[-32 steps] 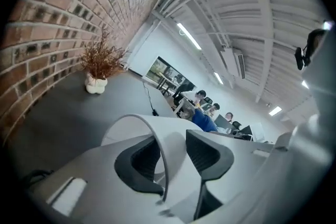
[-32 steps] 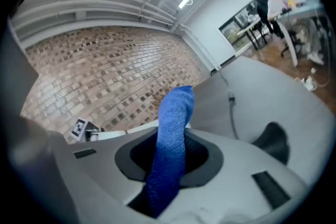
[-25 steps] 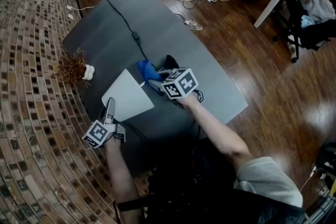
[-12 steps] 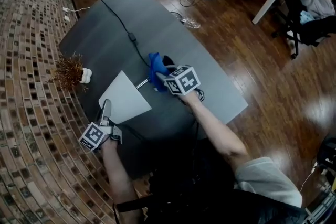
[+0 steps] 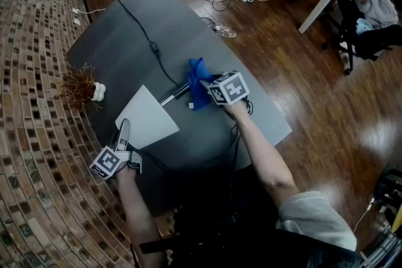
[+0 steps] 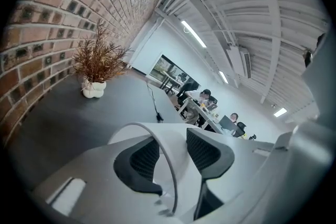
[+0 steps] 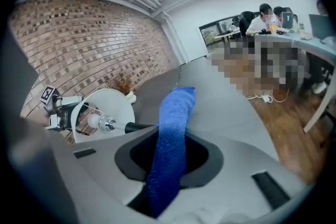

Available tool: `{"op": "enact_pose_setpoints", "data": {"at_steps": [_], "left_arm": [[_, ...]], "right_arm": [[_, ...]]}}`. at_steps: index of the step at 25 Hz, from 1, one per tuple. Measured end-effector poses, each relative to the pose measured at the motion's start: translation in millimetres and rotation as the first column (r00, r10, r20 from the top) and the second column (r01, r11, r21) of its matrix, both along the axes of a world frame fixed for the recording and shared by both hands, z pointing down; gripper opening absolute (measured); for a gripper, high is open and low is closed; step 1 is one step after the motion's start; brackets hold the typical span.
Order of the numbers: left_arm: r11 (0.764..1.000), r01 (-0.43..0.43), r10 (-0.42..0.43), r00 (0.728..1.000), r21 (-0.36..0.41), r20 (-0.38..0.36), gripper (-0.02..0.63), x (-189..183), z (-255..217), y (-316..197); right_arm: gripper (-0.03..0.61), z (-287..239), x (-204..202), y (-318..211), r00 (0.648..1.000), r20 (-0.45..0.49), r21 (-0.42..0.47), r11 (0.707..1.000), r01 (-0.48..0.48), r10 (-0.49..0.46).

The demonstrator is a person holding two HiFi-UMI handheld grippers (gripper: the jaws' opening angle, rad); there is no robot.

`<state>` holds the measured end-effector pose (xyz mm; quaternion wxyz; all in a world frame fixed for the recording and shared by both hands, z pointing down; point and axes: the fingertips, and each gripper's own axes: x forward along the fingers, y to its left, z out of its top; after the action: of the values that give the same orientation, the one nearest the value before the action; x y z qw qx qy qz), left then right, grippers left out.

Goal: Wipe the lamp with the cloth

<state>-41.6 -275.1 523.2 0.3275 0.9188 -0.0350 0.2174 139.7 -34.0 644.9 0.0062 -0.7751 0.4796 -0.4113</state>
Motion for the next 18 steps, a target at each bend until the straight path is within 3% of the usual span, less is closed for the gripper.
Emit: {"op": "enact_pose_setpoints", "data": {"at_steps": [4,6,8,9,11,13,16,18], "left_arm": [[1.0,-0.003,0.003,1.0,-0.022,-0.003,0.169,3.7,-0.9,0.7],[0.999,-0.031,0.03,0.999,-0.036,-0.03,0.17,2.4,-2.8,2.6],[0.997,-0.068,0.065,0.995,-0.03,-0.079,0.174,-8.0,-3.3,5.6],[0.996,-0.086,0.083,0.991,-0.022,-0.107,0.211,-16.3,-2.7,7.4],[0.994,-0.112,0.108,0.982,-0.013,-0.152,0.275,-34.5,-0.5,11.2],[0.993,-0.116,0.112,0.976,-0.006,-0.188,0.292,-50.9,2.7,14.8],[0.986,-0.153,0.164,0.962,0.067,-0.216,0.313,-68.7,10.2,37.0],[0.972,-0.157,0.191,0.962,0.176,-0.196,0.261,-74.0,8.6,49.7]], "right_arm": [[0.084,-10.9,38.7,59.4,0.982,-0.147,-0.139,0.98,-0.141,0.12],[0.084,-31.7,35.6,55.8,0.976,-0.188,-0.074,0.989,-0.129,0.114],[0.084,-55.5,1.5,18.8,0.987,-0.16,0.093,0.996,-0.005,0.02],[0.084,-64.1,-24.7,-4.6,0.99,-0.134,0.188,0.979,0.077,-0.052],[0.084,-68.7,-80.8,-46.2,0.971,-0.113,0.317,0.919,0.234,-0.209],[0.084,-58.1,-125.2,-72.7,0.931,-0.139,0.335,0.869,0.364,-0.337],[0.08,-54.3,-155.8,-89.7,0.913,-0.061,0.427,0.816,0.389,-0.403],[0.077,-69.8,-160.0,-91.0,0.911,0.028,0.525,0.782,0.336,-0.411]]}}
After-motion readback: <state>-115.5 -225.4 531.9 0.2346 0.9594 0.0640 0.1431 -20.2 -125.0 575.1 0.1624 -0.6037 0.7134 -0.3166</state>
